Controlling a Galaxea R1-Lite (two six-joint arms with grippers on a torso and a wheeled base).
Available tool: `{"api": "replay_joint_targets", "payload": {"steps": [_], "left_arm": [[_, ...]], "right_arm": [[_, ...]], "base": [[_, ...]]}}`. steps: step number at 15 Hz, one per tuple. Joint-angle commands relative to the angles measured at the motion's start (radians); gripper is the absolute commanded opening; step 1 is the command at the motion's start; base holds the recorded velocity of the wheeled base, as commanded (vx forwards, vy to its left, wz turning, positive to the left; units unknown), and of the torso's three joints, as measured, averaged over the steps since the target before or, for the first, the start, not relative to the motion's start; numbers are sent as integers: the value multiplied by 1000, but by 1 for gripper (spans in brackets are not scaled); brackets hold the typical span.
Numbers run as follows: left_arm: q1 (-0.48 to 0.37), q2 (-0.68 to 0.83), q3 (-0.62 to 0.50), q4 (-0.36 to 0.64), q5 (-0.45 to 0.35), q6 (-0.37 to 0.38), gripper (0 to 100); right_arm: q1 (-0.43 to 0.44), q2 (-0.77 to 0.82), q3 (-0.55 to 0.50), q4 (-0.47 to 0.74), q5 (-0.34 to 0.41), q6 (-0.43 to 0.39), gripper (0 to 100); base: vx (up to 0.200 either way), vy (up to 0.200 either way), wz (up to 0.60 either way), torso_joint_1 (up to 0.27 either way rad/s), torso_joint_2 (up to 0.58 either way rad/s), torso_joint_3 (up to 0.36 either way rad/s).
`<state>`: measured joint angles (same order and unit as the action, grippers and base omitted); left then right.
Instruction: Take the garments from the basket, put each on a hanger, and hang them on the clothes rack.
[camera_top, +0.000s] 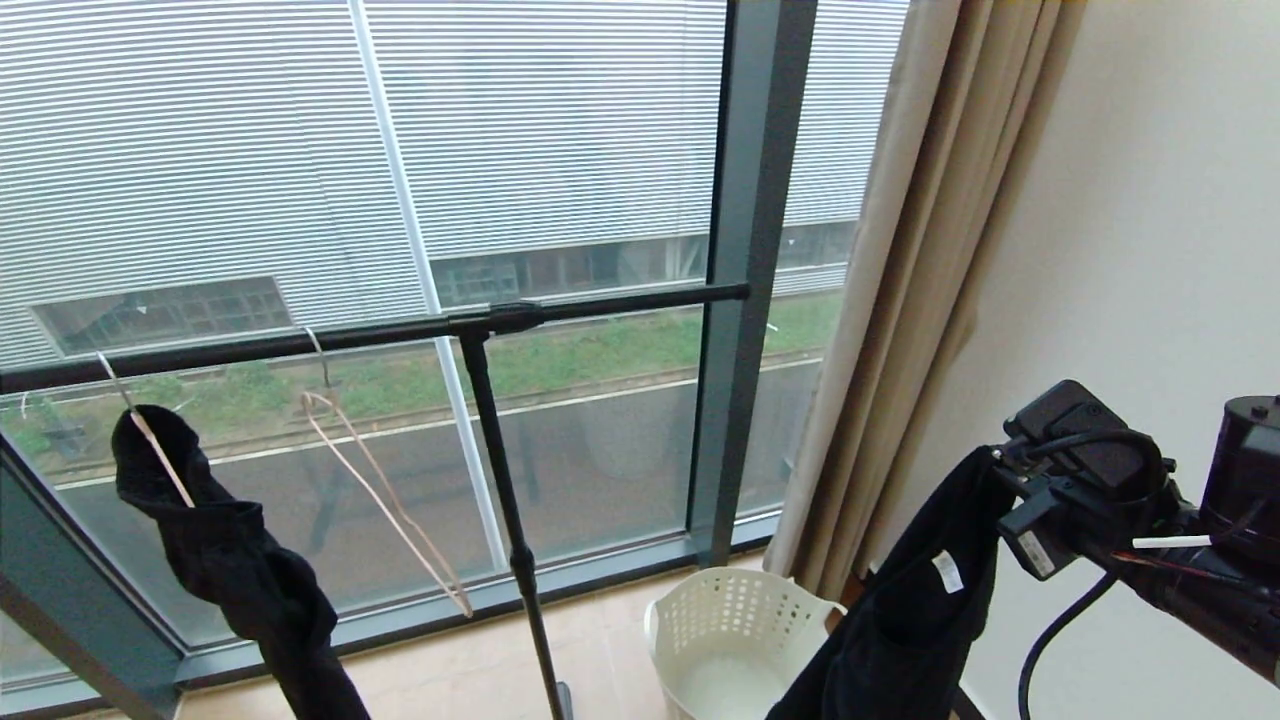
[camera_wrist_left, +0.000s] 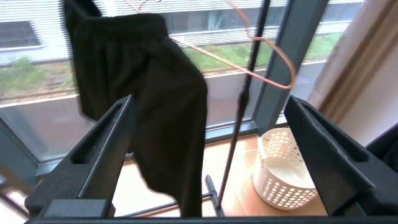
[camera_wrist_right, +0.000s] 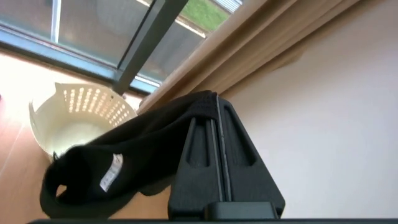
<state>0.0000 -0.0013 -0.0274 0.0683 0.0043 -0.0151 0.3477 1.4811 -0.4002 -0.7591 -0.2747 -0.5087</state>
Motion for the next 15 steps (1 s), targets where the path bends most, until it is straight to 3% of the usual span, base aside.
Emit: {"api": "replay_joint_targets", "payload": {"steps": [1,4,12,15], "left_arm": [[0,1,0,1,0,0,100],[0,1,0,1,0,0,100],[0,1,0,1,-1,0,100],[0,1,0,1,-3,1,100]], "right_arm": [[1,-2,1,0,0,-1,0],[1,-12,0,0,0,-1,0],[-7,-22,-3,-2,2,-1,0],[-15,-45,-2,0,2,-2,0]], "base": [[0,0,600,2,2,2],[0,0,400,5,3,-2],[-200,0,0,-1,2,0],[0,200,0,-4,1,2]]}}
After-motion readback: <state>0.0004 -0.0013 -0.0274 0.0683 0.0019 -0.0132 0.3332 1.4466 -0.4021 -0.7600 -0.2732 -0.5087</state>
